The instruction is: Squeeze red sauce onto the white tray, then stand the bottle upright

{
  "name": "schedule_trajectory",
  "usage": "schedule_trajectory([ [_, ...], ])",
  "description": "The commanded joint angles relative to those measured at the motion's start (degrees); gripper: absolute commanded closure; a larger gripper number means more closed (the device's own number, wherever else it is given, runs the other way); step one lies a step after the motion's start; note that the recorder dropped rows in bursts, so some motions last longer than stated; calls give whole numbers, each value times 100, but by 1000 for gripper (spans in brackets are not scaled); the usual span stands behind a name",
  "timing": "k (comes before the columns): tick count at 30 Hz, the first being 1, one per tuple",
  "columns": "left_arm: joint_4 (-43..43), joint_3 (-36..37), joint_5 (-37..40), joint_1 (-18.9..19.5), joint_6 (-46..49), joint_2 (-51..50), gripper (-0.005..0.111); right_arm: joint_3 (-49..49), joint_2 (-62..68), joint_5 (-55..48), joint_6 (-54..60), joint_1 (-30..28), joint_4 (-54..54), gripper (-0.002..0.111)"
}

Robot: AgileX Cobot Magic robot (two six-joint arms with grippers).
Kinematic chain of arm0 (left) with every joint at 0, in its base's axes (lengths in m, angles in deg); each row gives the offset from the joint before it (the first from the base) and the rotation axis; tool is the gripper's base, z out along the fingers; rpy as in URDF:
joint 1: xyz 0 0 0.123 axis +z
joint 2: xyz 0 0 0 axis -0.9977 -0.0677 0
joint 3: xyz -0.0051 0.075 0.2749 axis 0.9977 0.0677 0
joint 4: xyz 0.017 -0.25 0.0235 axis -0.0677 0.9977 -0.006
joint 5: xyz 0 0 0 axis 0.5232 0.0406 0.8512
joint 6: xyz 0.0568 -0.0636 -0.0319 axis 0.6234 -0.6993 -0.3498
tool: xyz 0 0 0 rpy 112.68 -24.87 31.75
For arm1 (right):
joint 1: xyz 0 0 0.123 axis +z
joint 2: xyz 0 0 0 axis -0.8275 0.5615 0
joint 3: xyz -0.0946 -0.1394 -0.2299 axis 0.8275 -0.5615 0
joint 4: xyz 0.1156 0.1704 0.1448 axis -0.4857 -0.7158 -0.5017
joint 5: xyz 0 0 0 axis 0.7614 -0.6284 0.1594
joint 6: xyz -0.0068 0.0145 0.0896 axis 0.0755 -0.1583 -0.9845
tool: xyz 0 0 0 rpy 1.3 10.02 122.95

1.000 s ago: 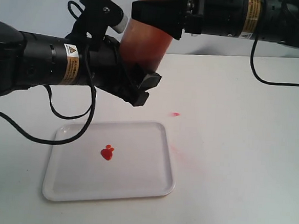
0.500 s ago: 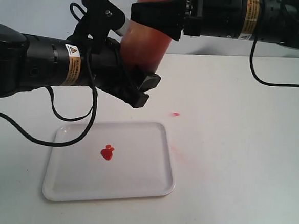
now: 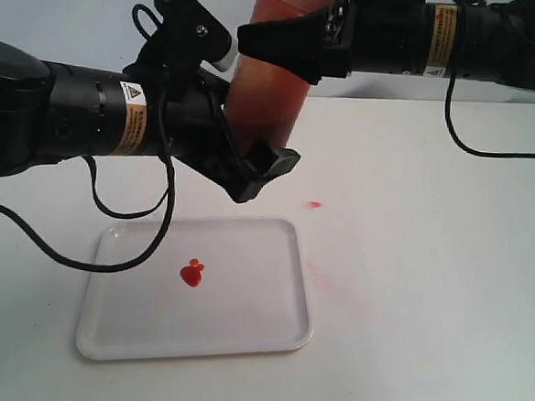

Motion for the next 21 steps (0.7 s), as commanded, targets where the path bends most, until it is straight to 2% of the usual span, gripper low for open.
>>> schedule_trajectory([
  [1, -18, -42, 479, -30, 14, -7, 2, 7, -61, -330, 212, -176, -196, 108],
  [11, -18, 34, 2010, -30, 14, -7, 2, 7, -49, -1750, 232, -791, 1141, 108],
  [18, 73, 34, 2907, -30, 14, -7, 2, 7, 521, -1718, 290, -903, 1091, 108],
  [21, 113, 34, 2973, -20, 14, -7, 2, 7, 908, -1659, 510, -903, 636, 108],
])
